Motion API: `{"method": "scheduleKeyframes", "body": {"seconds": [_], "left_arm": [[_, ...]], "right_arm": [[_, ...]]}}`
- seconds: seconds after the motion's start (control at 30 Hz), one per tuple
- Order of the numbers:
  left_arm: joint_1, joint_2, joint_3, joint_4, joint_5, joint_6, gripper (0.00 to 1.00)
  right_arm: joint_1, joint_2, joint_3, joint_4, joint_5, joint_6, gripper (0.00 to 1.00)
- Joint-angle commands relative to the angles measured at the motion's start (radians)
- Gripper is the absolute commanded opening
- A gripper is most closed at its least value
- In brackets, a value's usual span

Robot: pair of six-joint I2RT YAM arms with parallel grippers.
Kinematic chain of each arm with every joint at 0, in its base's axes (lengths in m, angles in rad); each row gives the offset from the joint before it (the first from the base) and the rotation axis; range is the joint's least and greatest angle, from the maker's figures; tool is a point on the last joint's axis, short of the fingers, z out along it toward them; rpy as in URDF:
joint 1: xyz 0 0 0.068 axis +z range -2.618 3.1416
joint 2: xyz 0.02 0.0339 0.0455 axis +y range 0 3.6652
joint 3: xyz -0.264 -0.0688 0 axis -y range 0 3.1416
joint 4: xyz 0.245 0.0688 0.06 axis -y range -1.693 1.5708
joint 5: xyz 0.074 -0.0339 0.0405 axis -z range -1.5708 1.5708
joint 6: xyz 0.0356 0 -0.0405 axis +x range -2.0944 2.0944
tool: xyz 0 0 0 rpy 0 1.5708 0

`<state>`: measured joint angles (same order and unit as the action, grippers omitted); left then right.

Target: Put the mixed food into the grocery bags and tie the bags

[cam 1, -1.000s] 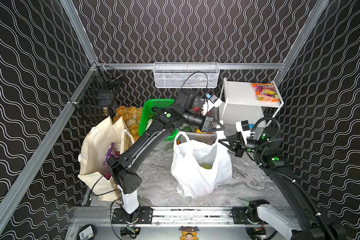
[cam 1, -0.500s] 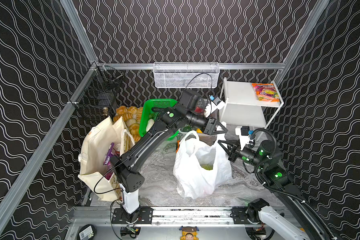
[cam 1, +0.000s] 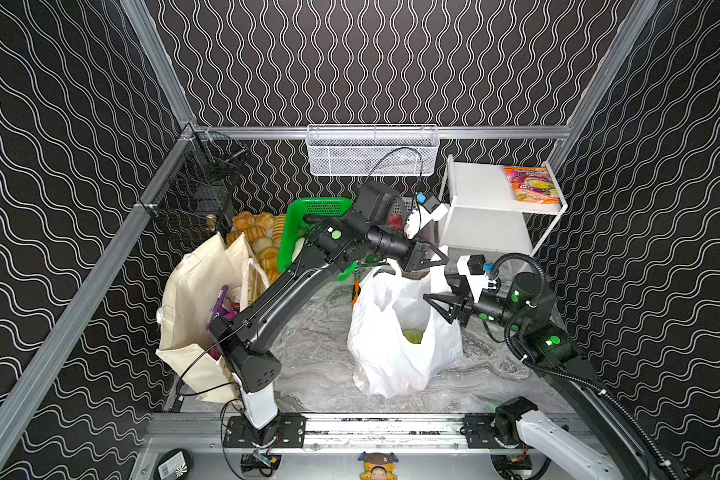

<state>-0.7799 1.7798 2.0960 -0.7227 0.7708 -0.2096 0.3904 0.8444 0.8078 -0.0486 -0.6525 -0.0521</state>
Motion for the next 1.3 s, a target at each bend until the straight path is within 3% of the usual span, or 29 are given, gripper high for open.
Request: {"method": "scheduleKeyframes", "body": {"seconds": [0.0, 0.17, 0.3, 0.5, 0.63, 0.7, 0.93, 1.0, 1.03, 1.1, 1.13, 1.17, 1.27], "left_arm": [[-0.001, -0.006, 0.006, 0.014, 0.031, 0.014, 0.0], [0.0, 0.003, 0.037, -0.021, 0.004, 0.03, 0.0], [-0.001, 0.008, 0.047, -0.025, 0.018, 0.031, 0.0], [-0.001, 0.012, 0.035, -0.002, 0.051, 0.017, 0.0], [0.0, 0.02, 0.048, -0.012, 0.061, 0.019, 0.0], [-0.001, 0.021, 0.048, -0.014, 0.061, 0.019, 0.0], [-0.001, 0.016, 0.042, -0.017, 0.017, 0.013, 0.0], [0.001, 0.014, 0.041, -0.023, -0.006, 0.016, 0.01], [-0.001, 0.008, 0.037, -0.022, -0.018, 0.018, 0.12], [-0.001, -0.011, 0.018, -0.013, -0.046, 0.025, 0.25], [0.0, -0.024, 0.005, -0.004, -0.062, 0.029, 0.41], [0.0, -0.037, -0.006, 0.002, -0.08, 0.032, 0.52], [-0.001, -0.105, -0.049, 0.001, -0.184, 0.069, 0.77]], "right_arm": [[-0.018, 0.036, 0.028, 0.036, -0.061, -0.106, 0.73], [-0.13, 0.097, 0.035, 0.111, -0.29, -0.082, 0.74], [-0.205, 0.115, 0.031, 0.184, -0.347, -0.04, 0.74], [-0.213, 0.208, 0.068, 0.243, -0.578, 0.013, 0.75], [-0.212, 0.277, 0.108, 0.234, -0.624, 0.028, 0.72], [-0.212, 0.291, 0.111, 0.249, -0.633, 0.047, 0.64], [-0.211, 0.259, 0.081, 0.248, -0.643, 0.09, 0.1], [-0.211, 0.239, 0.069, 0.23, -0.6, 0.09, 0.04], [-0.212, 0.226, 0.056, 0.232, -0.554, 0.104, 0.02], [-0.211, 0.197, 0.032, 0.247, -0.47, 0.123, 0.01], [-0.212, 0.18, 0.021, 0.251, -0.401, 0.138, 0.01], [-0.211, 0.165, 0.013, 0.255, -0.335, 0.159, 0.01], [-0.213, 0.127, -0.001, 0.234, -0.119, 0.206, 0.0]]}}
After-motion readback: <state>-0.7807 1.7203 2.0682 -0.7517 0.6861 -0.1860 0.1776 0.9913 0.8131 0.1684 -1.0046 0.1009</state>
